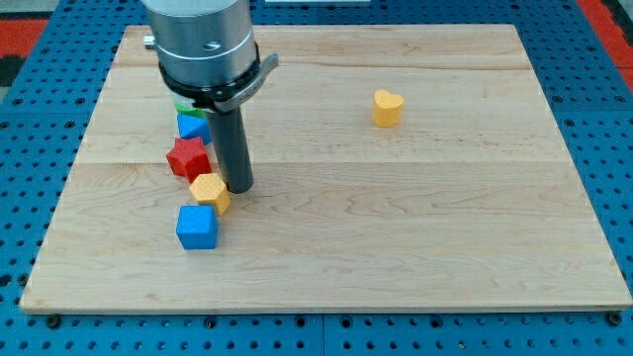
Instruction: Move the yellow heart diagonally to the cube
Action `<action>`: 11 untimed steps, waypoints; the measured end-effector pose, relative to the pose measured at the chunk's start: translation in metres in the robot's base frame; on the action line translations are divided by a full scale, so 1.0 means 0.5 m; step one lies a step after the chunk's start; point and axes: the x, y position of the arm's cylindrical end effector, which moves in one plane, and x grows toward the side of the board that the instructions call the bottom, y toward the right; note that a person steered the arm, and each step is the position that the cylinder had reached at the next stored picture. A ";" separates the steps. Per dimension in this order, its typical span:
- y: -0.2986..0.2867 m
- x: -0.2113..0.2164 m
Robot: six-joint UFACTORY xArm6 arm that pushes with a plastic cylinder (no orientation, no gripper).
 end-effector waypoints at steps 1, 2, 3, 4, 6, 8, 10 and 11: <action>-0.028 -0.017; 0.125 -0.018; 0.356 -0.053; 0.334 -0.173; 0.508 -0.218; 0.307 -0.367; 0.531 -0.287; 0.346 -0.278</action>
